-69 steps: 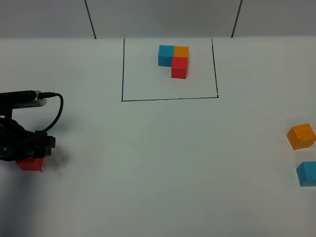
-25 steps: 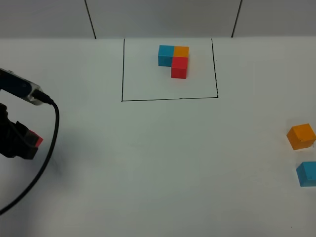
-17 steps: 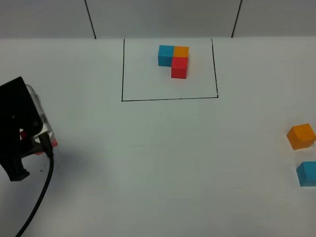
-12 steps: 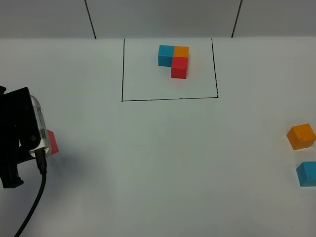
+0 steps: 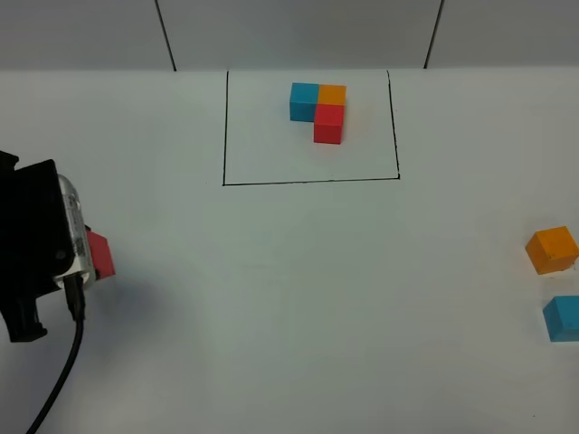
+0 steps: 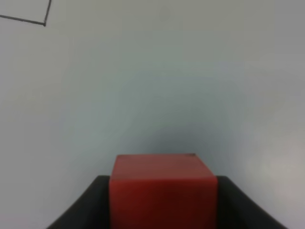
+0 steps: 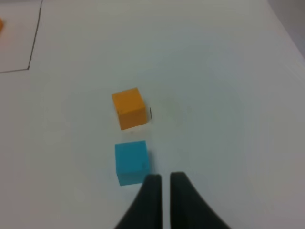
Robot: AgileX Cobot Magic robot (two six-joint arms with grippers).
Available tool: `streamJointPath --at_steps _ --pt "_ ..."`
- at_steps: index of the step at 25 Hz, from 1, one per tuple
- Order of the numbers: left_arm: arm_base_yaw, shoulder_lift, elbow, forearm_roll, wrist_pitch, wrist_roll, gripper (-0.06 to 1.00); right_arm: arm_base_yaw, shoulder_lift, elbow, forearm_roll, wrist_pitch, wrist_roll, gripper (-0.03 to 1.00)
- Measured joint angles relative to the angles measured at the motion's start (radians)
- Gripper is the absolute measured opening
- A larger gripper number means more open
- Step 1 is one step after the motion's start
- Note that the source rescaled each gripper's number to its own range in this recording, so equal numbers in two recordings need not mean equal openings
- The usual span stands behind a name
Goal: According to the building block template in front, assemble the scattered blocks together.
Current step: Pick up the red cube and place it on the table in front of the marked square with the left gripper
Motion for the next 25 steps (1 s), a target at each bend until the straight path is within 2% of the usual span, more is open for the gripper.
streamJointPath --at_steps 3,7,18,25 --pt "-0.021 0.026 -0.019 -0.048 -0.004 0.01 0.55 0.0 0.0 0.0 0.0 0.0 0.0 0.01" --pt "-0.099 0.097 -0.091 -0.051 -0.006 0.001 0.55 0.0 0.0 0.0 0.0 0.0 0.0 0.01" --pt "-0.347 0.368 -0.388 -0.052 -0.009 -0.122 0.55 0.0 0.0 0.0 0.0 0.0 0.0 0.01" --pt "-0.458 0.505 -0.466 -0.052 -0.025 -0.157 0.55 0.0 0.0 0.0 0.0 0.0 0.0 0.01"
